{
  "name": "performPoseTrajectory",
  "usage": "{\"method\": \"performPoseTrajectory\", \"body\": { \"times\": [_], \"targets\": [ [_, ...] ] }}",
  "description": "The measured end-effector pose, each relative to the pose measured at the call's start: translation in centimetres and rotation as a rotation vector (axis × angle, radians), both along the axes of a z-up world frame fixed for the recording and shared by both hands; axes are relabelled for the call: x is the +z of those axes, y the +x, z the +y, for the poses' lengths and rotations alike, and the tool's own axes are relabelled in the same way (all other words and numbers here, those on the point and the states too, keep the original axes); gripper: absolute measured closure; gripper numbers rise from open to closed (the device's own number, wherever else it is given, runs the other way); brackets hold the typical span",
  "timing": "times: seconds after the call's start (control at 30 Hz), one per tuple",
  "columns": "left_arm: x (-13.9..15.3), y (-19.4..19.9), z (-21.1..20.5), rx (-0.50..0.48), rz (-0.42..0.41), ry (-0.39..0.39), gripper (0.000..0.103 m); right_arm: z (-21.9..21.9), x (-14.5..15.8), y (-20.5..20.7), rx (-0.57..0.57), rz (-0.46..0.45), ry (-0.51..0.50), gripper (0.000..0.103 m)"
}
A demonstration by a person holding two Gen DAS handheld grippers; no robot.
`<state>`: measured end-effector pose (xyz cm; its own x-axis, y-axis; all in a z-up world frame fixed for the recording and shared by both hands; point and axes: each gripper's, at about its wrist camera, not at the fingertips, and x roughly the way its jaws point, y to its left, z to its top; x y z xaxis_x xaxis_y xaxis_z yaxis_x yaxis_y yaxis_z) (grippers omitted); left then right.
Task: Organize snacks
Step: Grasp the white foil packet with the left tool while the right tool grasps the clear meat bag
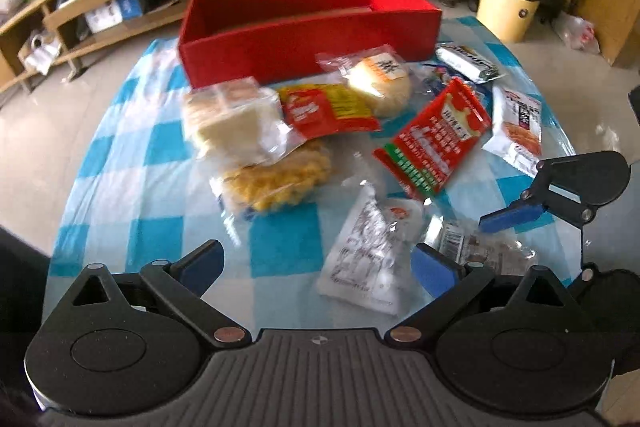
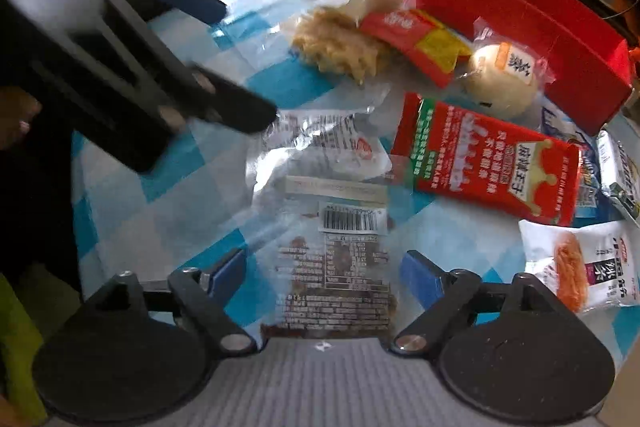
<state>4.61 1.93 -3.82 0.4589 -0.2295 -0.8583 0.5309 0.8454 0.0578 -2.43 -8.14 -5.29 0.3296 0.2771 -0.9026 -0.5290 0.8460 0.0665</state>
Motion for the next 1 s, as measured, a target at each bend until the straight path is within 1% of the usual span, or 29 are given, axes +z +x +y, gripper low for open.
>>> {"method": "performPoseTrajectory", "body": {
  "times": [0.03, 0.1, 0.13, 0.17, 0.27, 0.37, 0.43, 0.5, 0.53, 0.6, 0.63, 0.7, 0.77, 0.8, 0.83, 0.87, 0.9, 0.93, 1.0],
  "targets": [
    [-0.1, 0.0, 0.2, -0.001, 0.003, 0.003, 0.002, -0.1, 0.0, -0.3, 0.005, -0.001, -0.011, 0.017],
    [-0.4, -0.4, 0.3, -0.021, 0.005, 0.013, 0.002, -0.7, 0.2, -0.8, 0.001, 0.008, 0.000, 0.022],
    [-0.5, -0.5, 0.1, -0.040, 0.006, 0.015, 0.002, -1.1, 0.5, -0.9, -0.019, 0.021, 0.014, 0.031],
    [-0.6, -0.6, -0.2, -0.062, 0.005, 0.021, 0.002, -1.5, 0.8, -1.0, -0.042, 0.034, 0.030, 0.037],
    [-0.9, -0.6, -1.4, -0.135, 0.011, 0.030, 0.002, -2.8, 1.3, -1.4, -0.094, 0.060, 0.077, 0.042],
    [-1.6, -0.6, -3.4, -0.236, 0.002, 0.066, 0.001, -3.3, 1.7, -1.7, -0.096, 0.053, 0.092, 0.046],
    [-2.3, -0.5, -4.5, -0.295, -0.012, 0.092, 0.000, -3.3, 1.3, -2.1, -0.093, 0.039, 0.078, 0.046],
    [-3.1, 0.2, -5.3, -0.316, -0.008, 0.102, 0.000, -3.3, 1.1, -2.6, -0.067, 0.028, 0.056, 0.039],
    [-3.6, 0.7, -5.6, -0.316, 0.007, 0.110, 0.000, -3.3, 1.2, -2.8, -0.062, 0.017, 0.055, 0.037],
    [-5.1, 1.4, -6.2, -0.303, 0.022, 0.165, 0.001, -3.6, 1.0, -2.9, -0.060, 0.011, 0.056, 0.035],
    [-5.5, 1.6, -6.2, -0.303, 0.017, 0.168, 0.000, -3.8, 1.0, -2.8, -0.058, 0.009, 0.054, 0.034],
    [-5.3, 2.2, -6.3, -0.278, 0.032, 0.135, 0.001, -4.6, 1.1, -2.7, -0.076, 0.009, 0.067, 0.033],
    [-5.4, 2.7, -6.5, -0.247, 0.061, 0.101, 0.006, -5.1, 0.5, -2.2, -0.086, 0.039, 0.062, 0.022],
    [-5.4, 2.8, -6.4, -0.226, 0.080, 0.086, 0.007, -5.4, 0.3, -2.2, -0.095, 0.044, 0.054, 0.018],
    [-5.3, 2.8, -6.2, -0.211, 0.088, 0.079, 0.012, -5.6, 0.1, -2.1, -0.098, 0.046, 0.053, 0.014],
    [-5.1, 2.5, -6.2, -0.207, 0.082, 0.083, 0.024, -5.9, 0.1, -2.0, -0.101, 0.045, 0.065, 0.015],
    [-4.7, 2.2, -6.1, -0.203, 0.092, 0.072, 0.032, -6.1, 0.2, -1.9, -0.111, 0.052, 0.079, 0.015],
    [-4.4, 1.9, -6.1, -0.188, 0.100, 0.071, 0.036, -6.4, 0.2, -1.7, -0.126, 0.062, 0.090, 0.017],
    [-4.2, 1.2, -6.0, -0.177, 0.100, 0.091, 0.037, -6.6, 0.7, -1.5, -0.141, 0.072, 0.104, 0.025]
  ]
}}
